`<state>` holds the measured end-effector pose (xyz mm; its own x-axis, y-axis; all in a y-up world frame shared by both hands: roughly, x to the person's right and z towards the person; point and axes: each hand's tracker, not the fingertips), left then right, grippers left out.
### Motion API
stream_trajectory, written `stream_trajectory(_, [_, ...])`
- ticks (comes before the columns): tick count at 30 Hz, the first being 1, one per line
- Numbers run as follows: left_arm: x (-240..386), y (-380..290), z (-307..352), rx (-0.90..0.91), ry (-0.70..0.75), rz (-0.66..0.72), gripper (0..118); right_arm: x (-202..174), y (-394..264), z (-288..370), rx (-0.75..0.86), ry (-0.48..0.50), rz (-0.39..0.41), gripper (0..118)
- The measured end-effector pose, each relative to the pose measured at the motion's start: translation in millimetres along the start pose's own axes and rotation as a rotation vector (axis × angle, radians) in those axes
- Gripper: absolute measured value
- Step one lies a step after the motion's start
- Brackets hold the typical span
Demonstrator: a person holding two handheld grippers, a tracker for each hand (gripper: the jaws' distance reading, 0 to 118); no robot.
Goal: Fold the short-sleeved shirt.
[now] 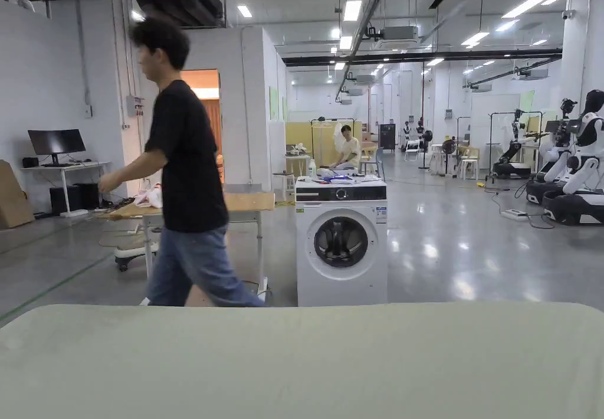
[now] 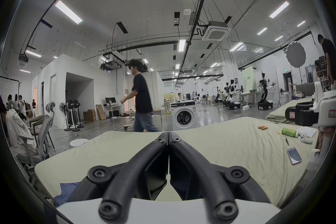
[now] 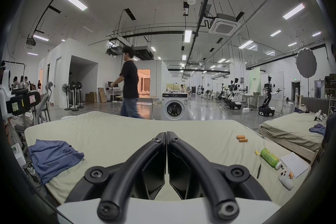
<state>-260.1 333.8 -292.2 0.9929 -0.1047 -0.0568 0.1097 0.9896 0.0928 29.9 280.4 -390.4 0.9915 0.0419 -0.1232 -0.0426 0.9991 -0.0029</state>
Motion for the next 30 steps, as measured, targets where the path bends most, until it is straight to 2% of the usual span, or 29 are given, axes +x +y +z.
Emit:
stream_trajectory(5, [1.1,1.0,-4.9,-0.011,0.009,-0.020,0,0.5,1.2,-0.5,0.005,-0.011,0.029,0])
stream_trajectory(9, [8.4,-1.5,-10.9,-0.016,0.021,-0.118,0,-1.6,5.1,-3.2,0.009,-0.030,0.120,0])
stream_trajectory(11, [6.1,0.7,-11.2,-0.018,0.013,-0.096,0,-2.0,6.4,-3.6,0.013,-0.028,0.106,0])
stream_trajectory(14, [-5.9,7.3,-13.0,-0.037,-0.029,0.040,0,-1.7,6.6,-5.0,0.010,-0.006,0.028,0])
stream_trajectory(17, [-6.7,5.6,-14.5,-0.042,-0.027,0.028,0,-1.8,6.2,-5.6,0.001,-0.009,0.038,0])
stream_trajectory(19, [-13.0,7.5,-14.8,-0.039,-0.027,0.067,0,-1.3,6.1,-5.6,-0.003,-0.008,0.045,0])
stream_trajectory(23, [-17.0,9.1,-13.4,-0.033,-0.036,0.088,0,3.4,8.5,-5.4,-0.001,0.004,-0.003,0])
stream_trajectory(26, [-14.4,9.0,-14.6,-0.041,-0.025,0.064,0,3.4,9.3,-5.3,0.000,-0.006,0.004,0])
stream_trajectory(30, [-9.4,7.5,-15.5,-0.030,0.008,0.019,0,2.3,10.2,-3.2,0.007,-0.003,0.056,0])
